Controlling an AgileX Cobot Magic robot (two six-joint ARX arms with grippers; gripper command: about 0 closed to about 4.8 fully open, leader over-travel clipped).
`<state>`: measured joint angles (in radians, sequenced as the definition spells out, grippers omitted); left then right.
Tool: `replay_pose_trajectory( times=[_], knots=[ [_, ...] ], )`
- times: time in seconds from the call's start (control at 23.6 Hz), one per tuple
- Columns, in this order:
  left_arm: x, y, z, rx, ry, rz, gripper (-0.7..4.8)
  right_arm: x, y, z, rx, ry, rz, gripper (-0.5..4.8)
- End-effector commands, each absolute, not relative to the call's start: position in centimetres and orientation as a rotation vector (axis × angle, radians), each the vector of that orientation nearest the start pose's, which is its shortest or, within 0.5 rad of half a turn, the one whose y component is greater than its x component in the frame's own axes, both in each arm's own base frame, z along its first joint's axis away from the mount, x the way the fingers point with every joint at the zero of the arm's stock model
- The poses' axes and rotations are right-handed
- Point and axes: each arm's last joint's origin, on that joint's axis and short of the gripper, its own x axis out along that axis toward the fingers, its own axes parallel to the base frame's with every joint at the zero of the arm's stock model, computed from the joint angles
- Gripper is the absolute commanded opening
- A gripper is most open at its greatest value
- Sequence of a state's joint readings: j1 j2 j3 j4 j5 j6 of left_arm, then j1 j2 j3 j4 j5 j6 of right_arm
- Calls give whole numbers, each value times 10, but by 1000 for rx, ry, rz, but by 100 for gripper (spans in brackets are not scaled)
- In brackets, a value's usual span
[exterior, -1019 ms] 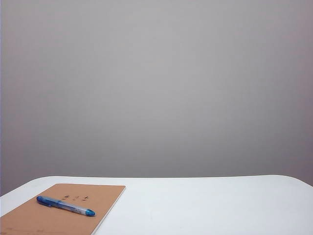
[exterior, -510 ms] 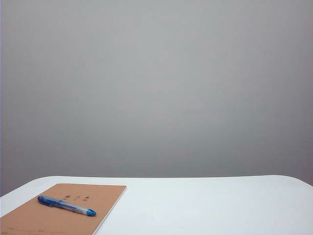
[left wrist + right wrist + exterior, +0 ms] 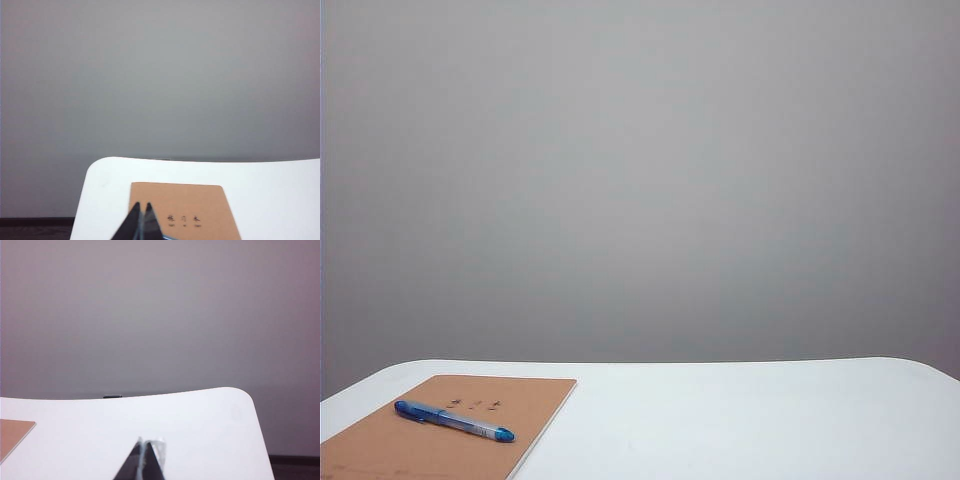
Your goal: Pick up a pen on the table and place it on the notebook.
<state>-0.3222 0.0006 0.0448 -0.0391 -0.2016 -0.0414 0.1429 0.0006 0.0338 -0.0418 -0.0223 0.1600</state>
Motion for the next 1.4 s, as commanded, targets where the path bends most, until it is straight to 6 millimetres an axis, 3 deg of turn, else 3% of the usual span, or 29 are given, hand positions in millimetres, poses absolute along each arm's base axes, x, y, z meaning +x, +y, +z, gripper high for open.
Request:
replay_pose_trajectory(
  times=[0.04, 0.55, 0.89, 1.06, 1.19, 1.4],
  knots=[
    [92, -23, 175, -44, -28, -129, -5, 94, 14, 173, 157, -3, 172, -6],
    [97, 1, 166, -38, -5, -9, -5, 97, 14, 163, 128, 22, 160, -6],
    [97, 1, 162, -39, 28, 2, -5, 96, 9, 147, 104, 170, -28, -6],
    [97, 2, 156, -39, 95, 5, -5, 96, 7, 148, 96, 158, -95, -6],
    [96, 2, 147, -42, 185, 14, -5, 96, 7, 148, 96, 157, -95, -5],
    [96, 3, 148, -67, 178, 67, -5, 96, 8, 148, 103, 157, -71, -5]
  ],
)
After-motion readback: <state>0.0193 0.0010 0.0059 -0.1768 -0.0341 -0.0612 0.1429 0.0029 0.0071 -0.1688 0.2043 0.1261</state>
